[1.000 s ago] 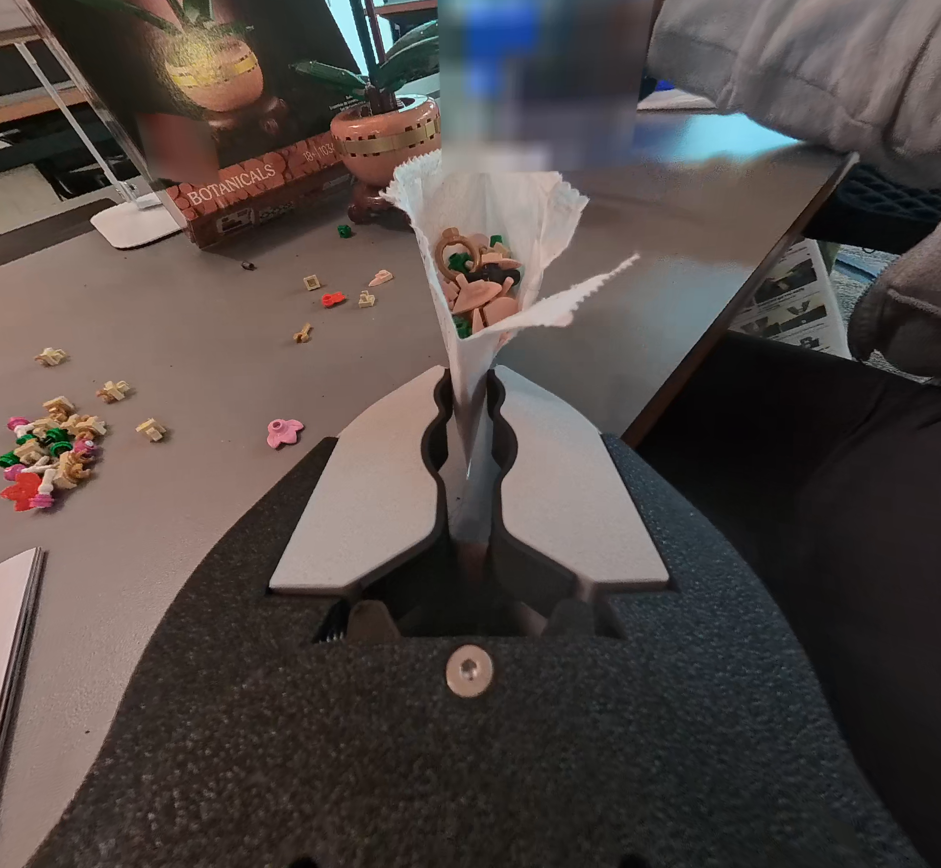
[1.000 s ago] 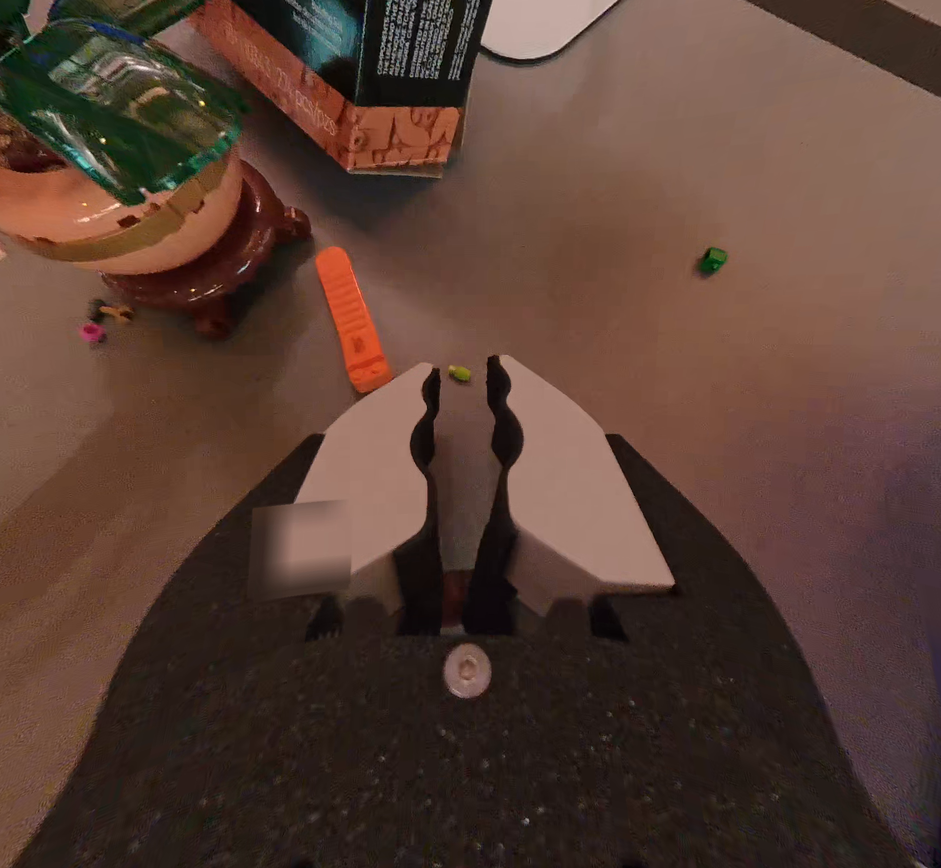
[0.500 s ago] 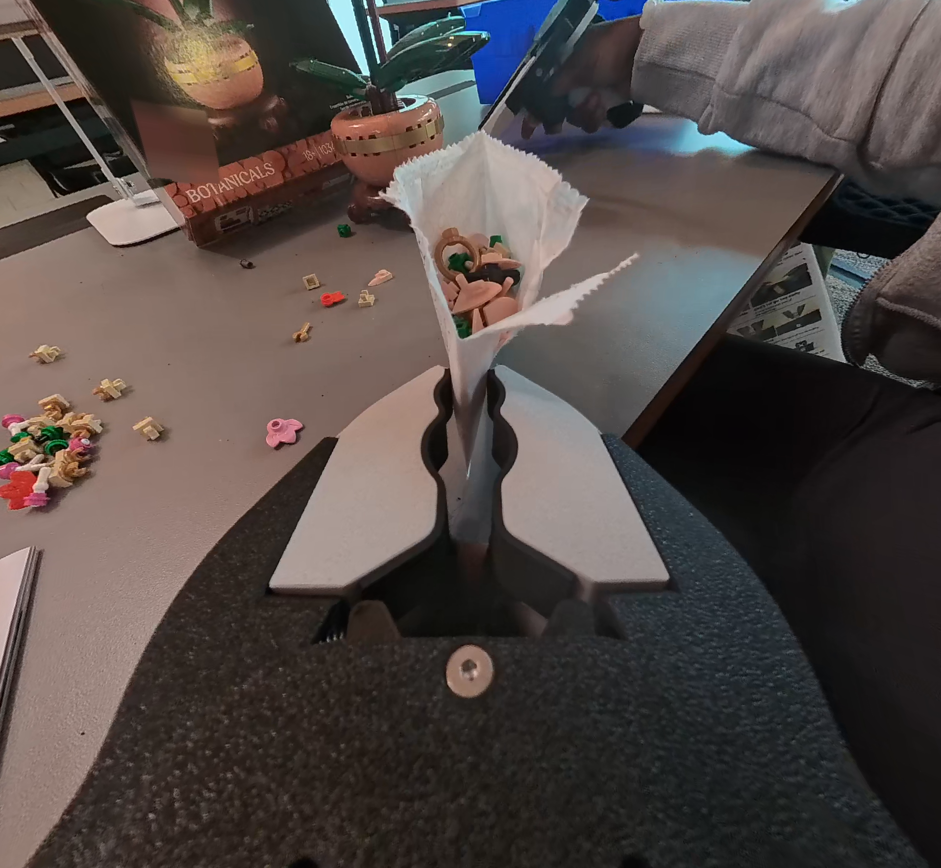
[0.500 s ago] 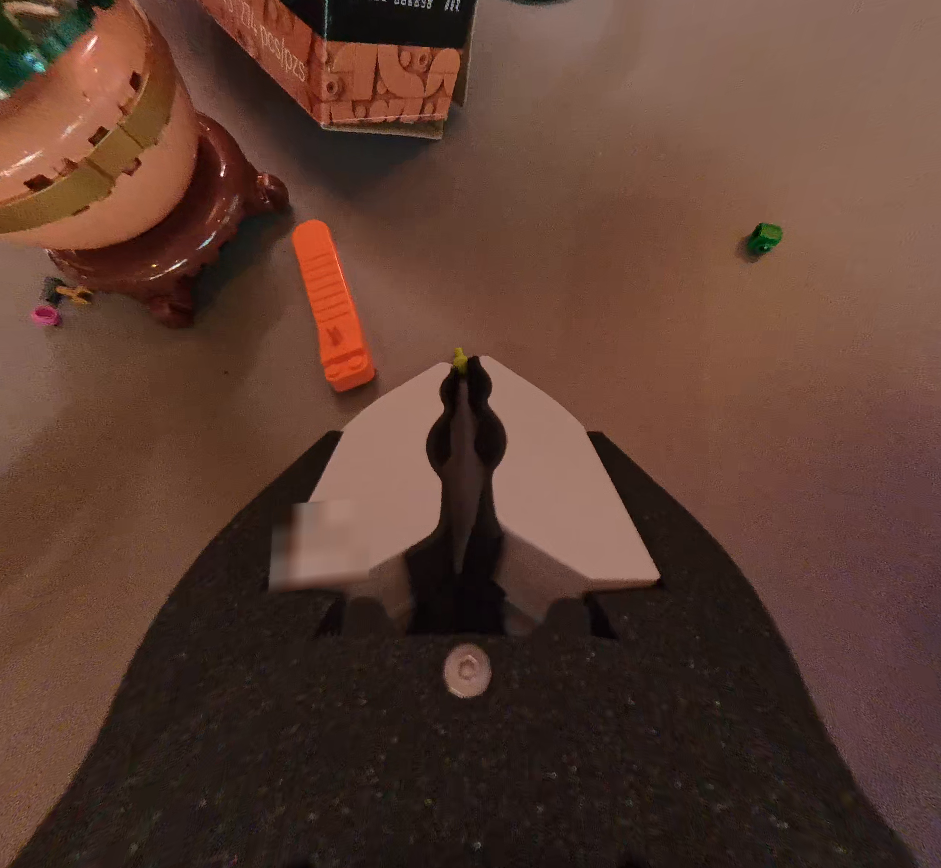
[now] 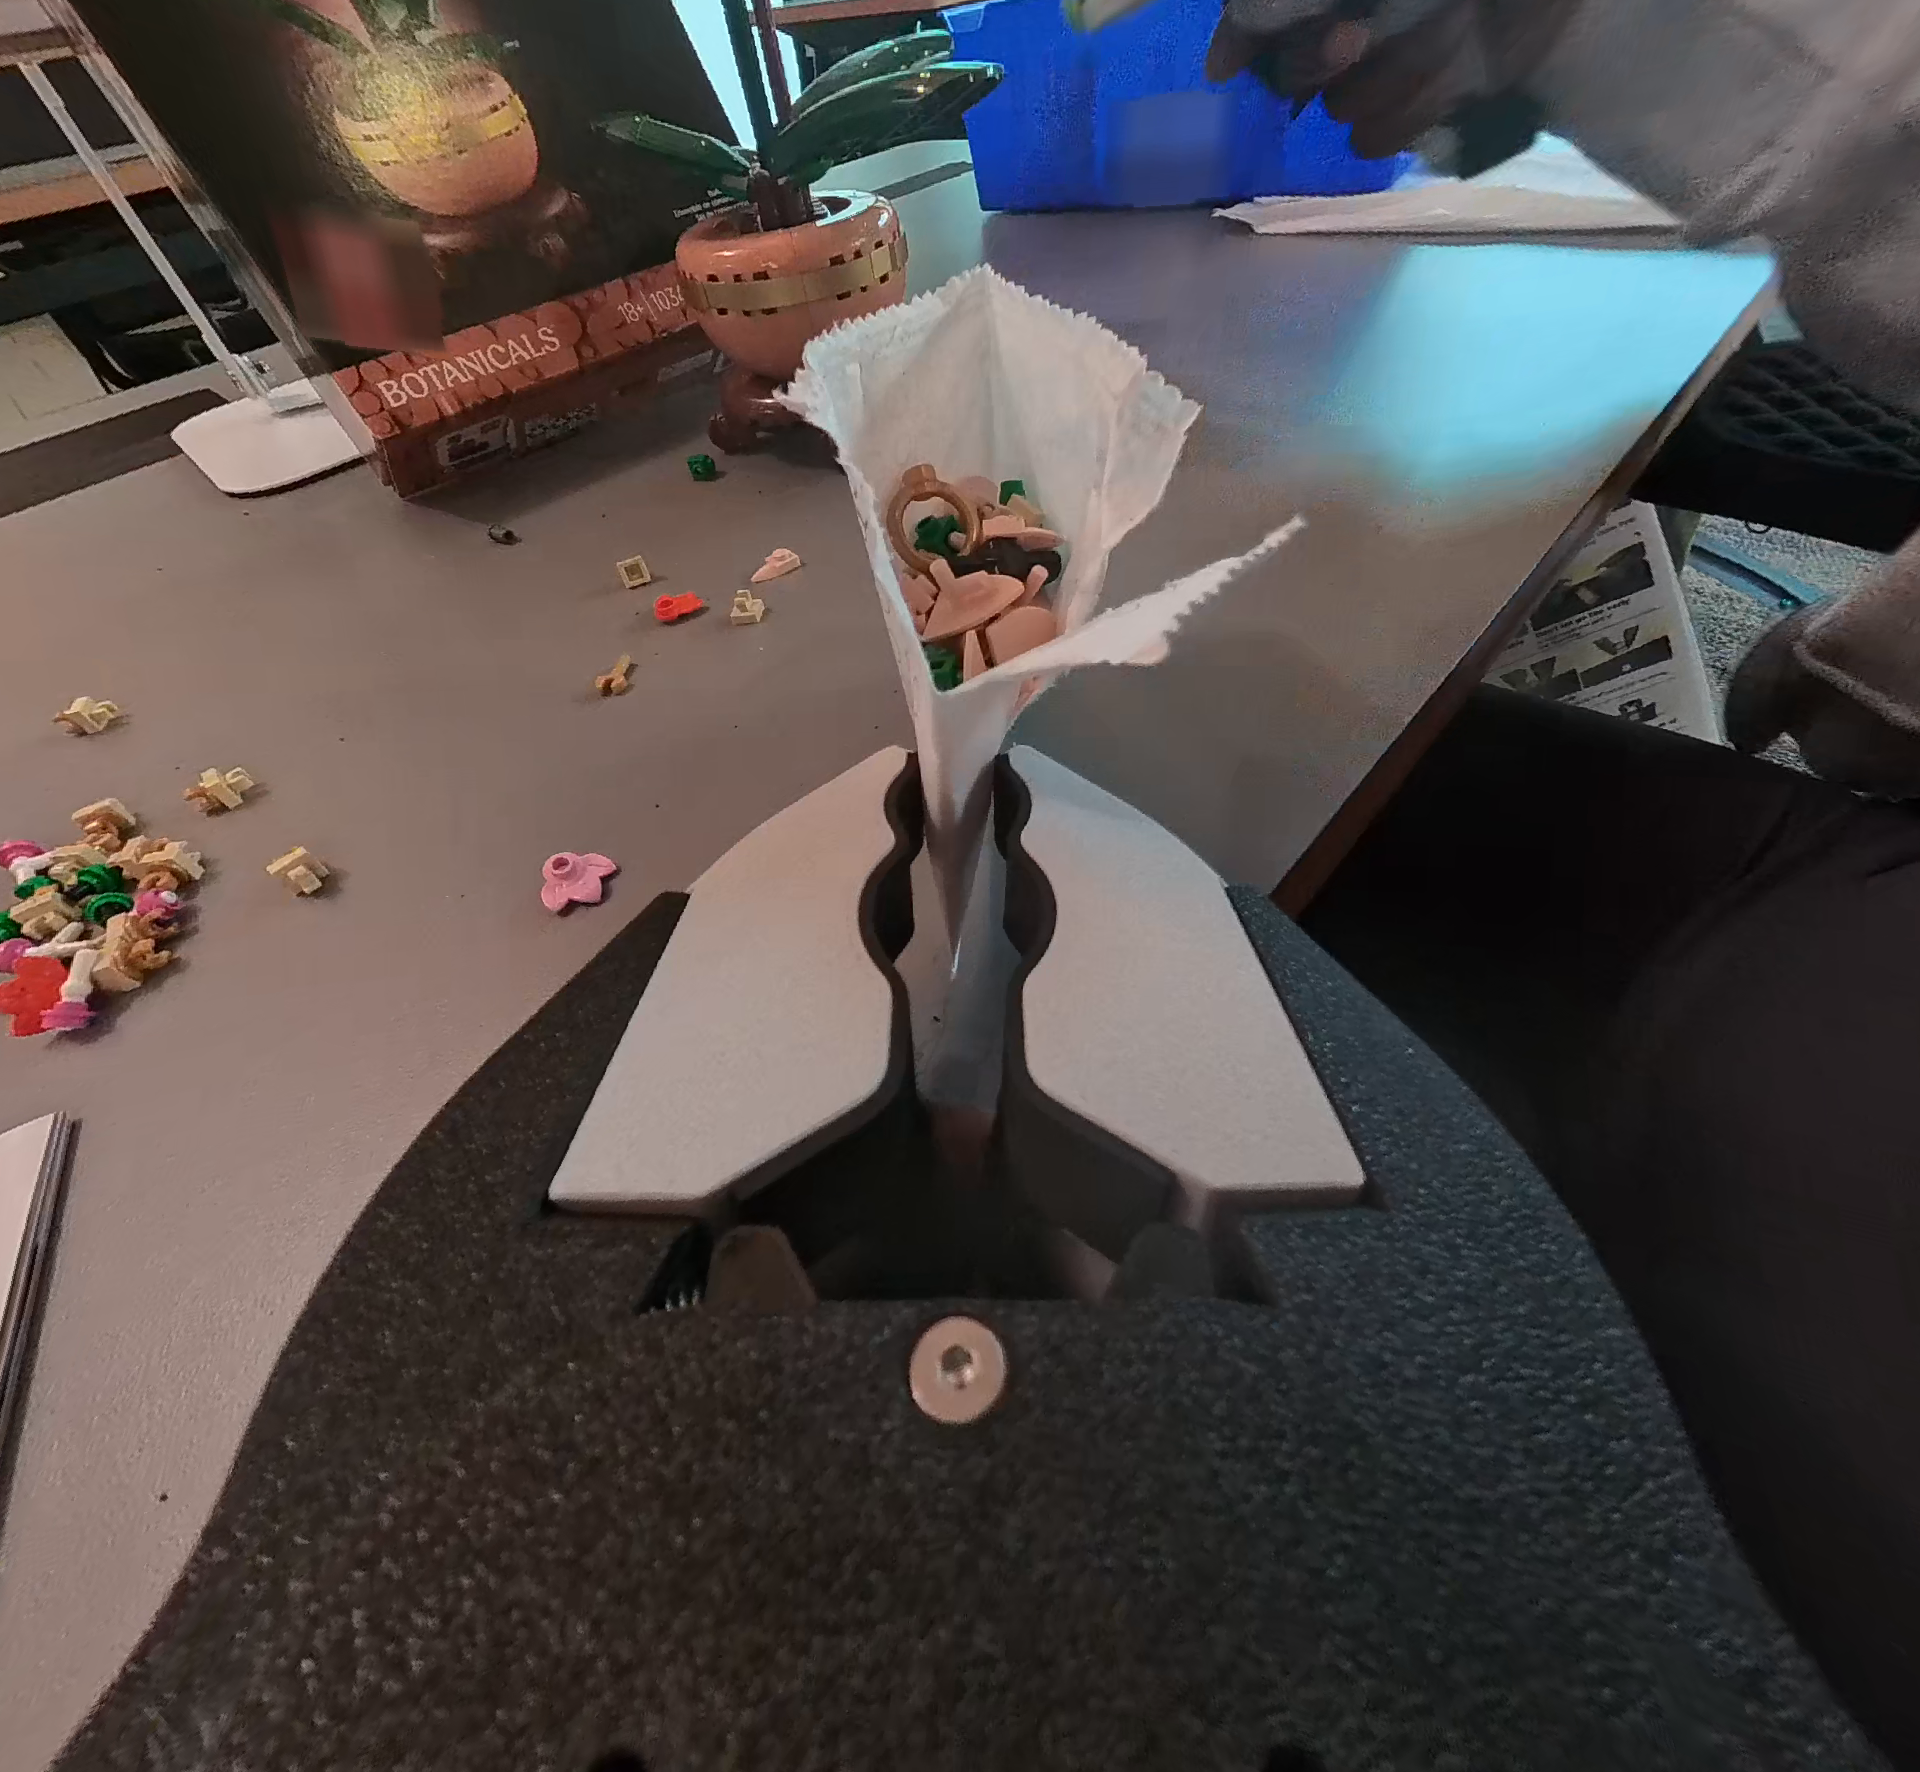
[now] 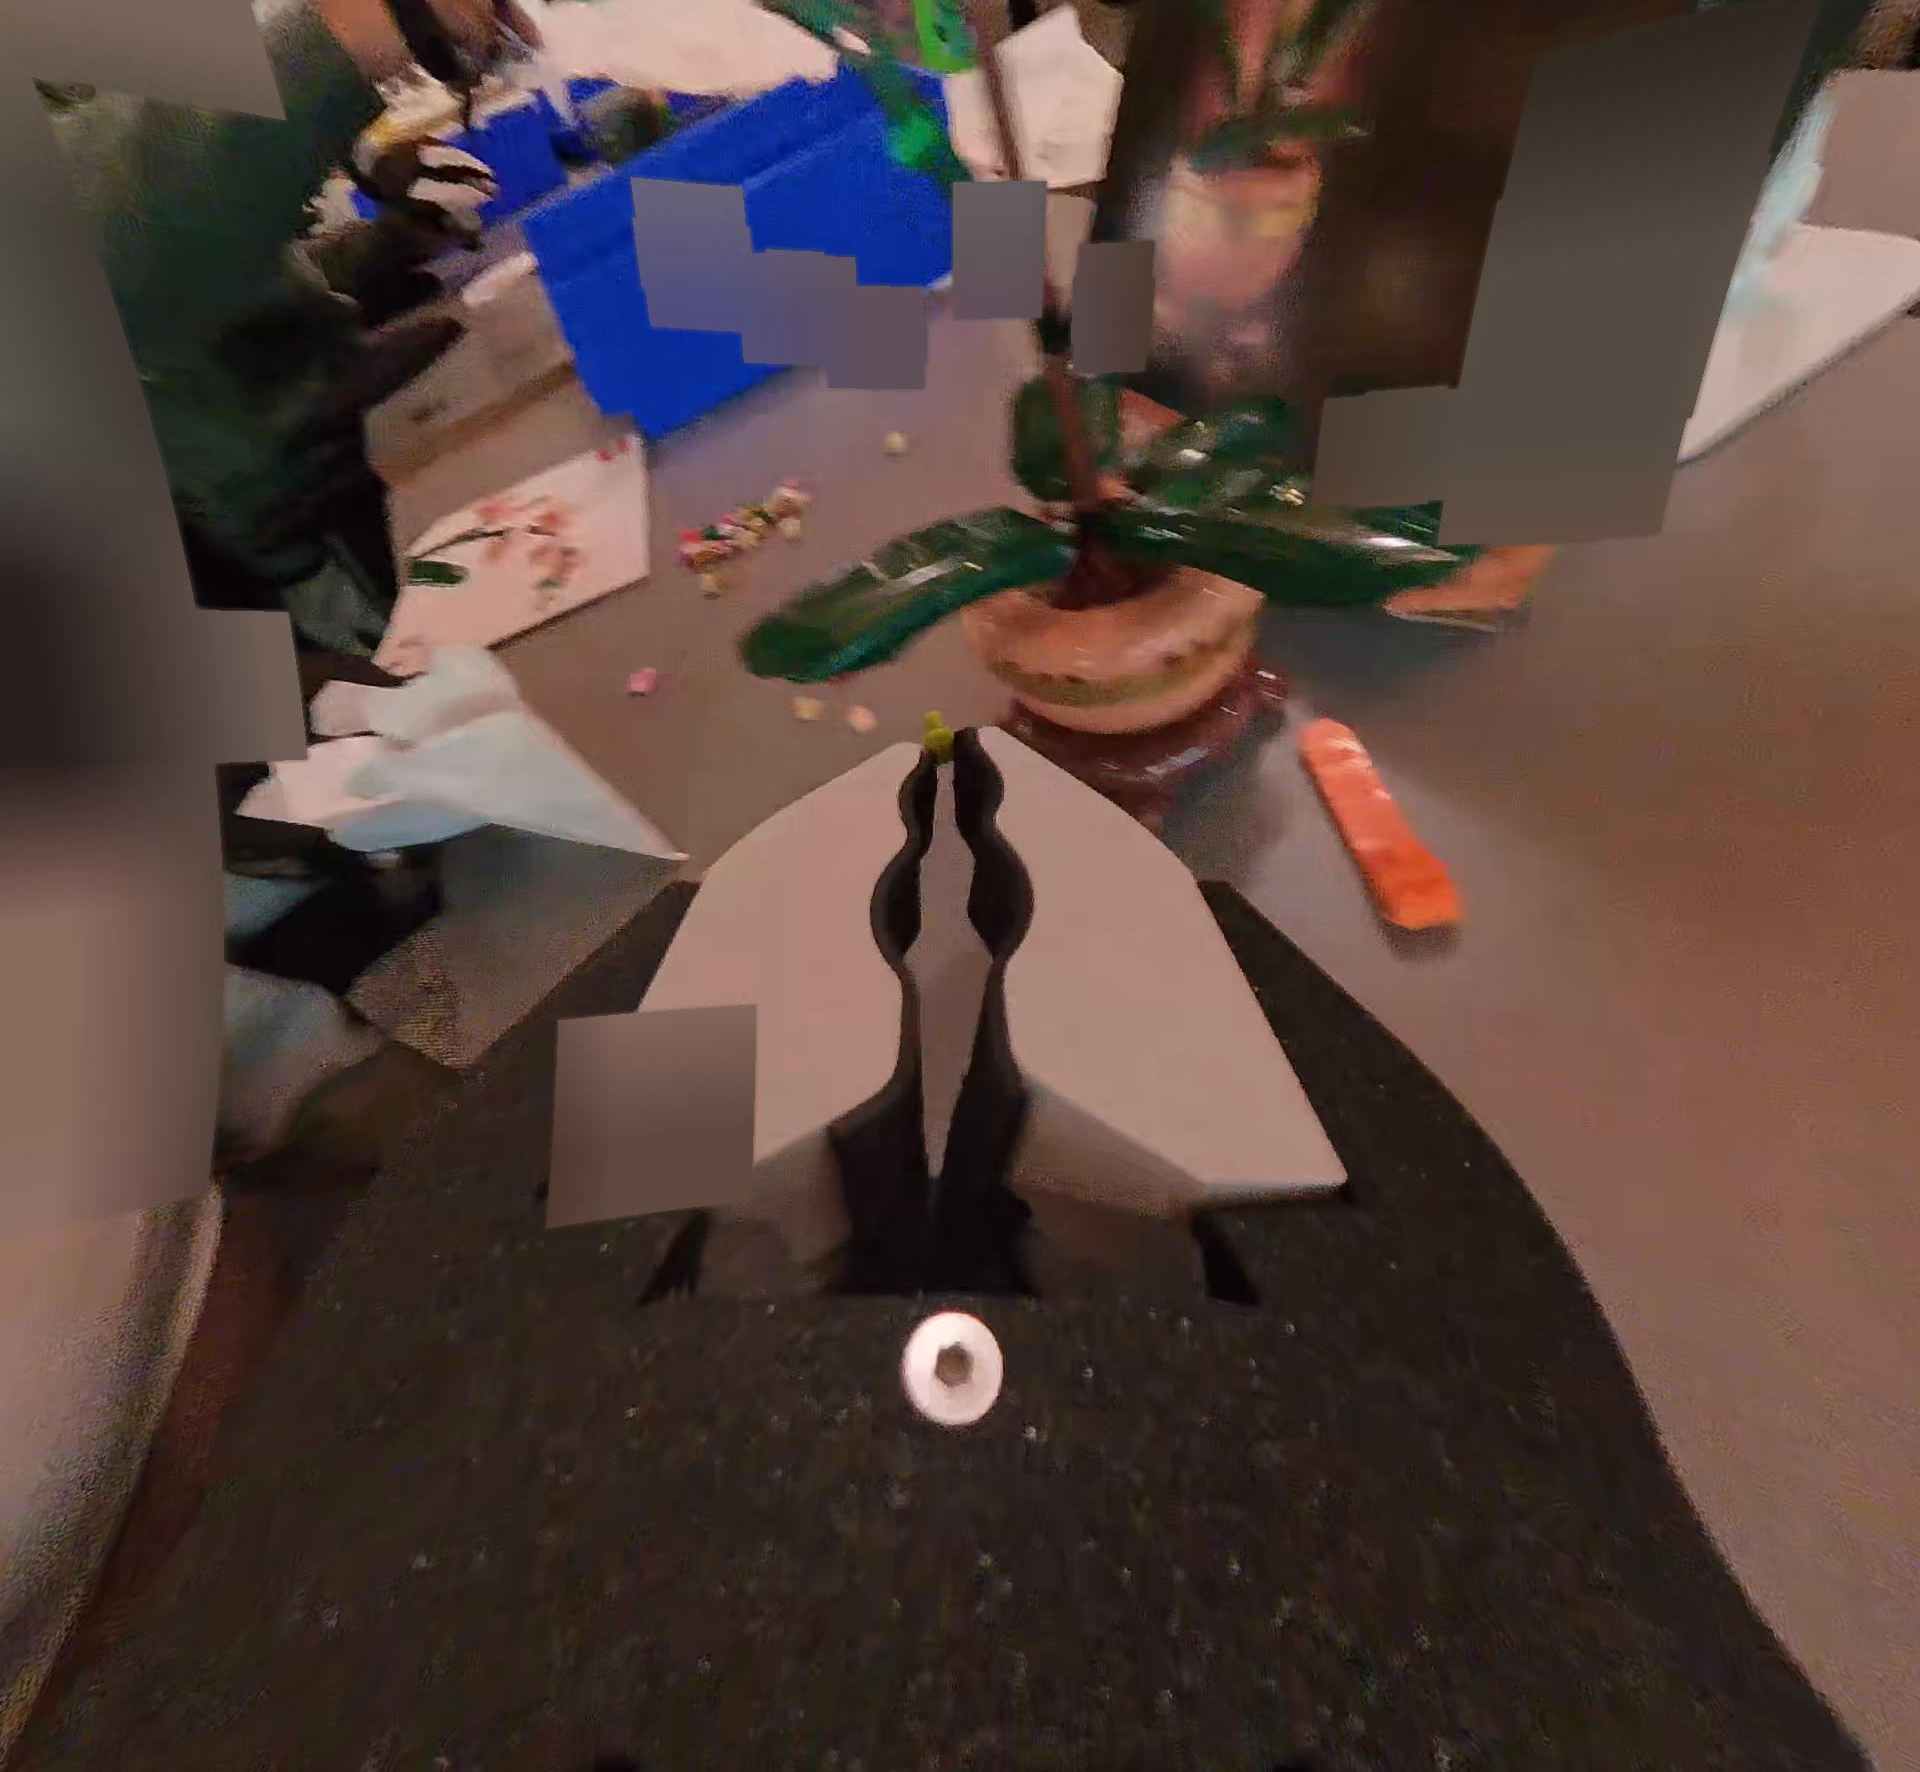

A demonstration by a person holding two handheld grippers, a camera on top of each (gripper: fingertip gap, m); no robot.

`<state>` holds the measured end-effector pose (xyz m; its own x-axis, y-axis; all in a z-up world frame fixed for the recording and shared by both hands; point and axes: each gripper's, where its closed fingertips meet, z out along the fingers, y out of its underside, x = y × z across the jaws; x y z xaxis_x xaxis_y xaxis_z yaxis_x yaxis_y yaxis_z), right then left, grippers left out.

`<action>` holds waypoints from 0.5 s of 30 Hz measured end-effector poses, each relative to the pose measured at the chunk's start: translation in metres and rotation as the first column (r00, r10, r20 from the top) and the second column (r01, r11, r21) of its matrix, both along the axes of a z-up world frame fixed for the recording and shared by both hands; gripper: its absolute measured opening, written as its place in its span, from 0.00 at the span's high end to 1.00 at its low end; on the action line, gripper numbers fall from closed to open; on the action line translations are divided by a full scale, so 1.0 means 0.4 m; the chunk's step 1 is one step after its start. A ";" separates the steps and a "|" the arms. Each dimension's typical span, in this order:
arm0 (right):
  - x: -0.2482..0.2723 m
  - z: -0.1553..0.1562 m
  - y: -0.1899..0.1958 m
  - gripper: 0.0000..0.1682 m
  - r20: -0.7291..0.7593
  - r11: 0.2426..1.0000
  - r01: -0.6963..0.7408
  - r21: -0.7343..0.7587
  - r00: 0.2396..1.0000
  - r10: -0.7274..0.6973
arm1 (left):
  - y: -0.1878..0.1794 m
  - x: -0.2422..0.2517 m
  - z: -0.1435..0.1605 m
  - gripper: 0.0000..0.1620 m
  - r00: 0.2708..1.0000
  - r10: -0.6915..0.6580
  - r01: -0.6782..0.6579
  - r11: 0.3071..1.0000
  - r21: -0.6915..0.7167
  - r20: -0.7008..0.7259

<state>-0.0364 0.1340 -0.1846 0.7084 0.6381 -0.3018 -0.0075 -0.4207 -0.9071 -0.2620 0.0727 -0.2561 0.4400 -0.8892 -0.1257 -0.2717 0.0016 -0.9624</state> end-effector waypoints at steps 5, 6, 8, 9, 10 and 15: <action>-0.341 0.044 -0.119 0.98 0.023 0.967 -0.242 0.083 0.970 0.241 | 0.001 0.000 -0.001 0.93 1.000 0.003 -0.003 1.000 0.007 -0.002; -0.397 0.027 -0.131 0.98 0.050 0.956 -0.285 0.065 0.958 0.283 | 0.002 -0.001 -0.001 0.93 1.000 0.003 -0.003 1.000 0.012 -0.005; -0.459 -0.026 -0.136 0.95 0.171 0.945 -0.326 0.019 0.933 0.318 | 0.003 0.000 0.000 0.93 1.000 0.004 -0.004 1.000 0.018 -0.009; -0.459 -0.055 -0.124 0.90 0.269 0.952 -0.307 0.009 0.917 0.294 | 0.003 -0.001 0.000 0.93 1.000 0.004 -0.004 1.000 0.019 -0.009; -0.451 -0.072 -0.112 0.88 0.349 0.958 -0.287 0.021 0.900 0.262 | 0.003 0.001 0.000 0.93 1.000 0.004 -0.004 1.000 0.020 -0.008; -0.445 -0.031 -0.119 0.86 0.250 0.956 -0.276 0.098 0.937 0.245 | 0.005 0.002 0.001 0.93 1.000 0.005 -0.005 1.000 0.012 -0.002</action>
<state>-0.2143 0.0862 -0.1971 0.5523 0.8321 -0.0506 0.3043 -0.2577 -0.9170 -0.2611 0.0745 -0.2559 0.4440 -0.8855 -0.1372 -0.2736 0.0118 -0.9618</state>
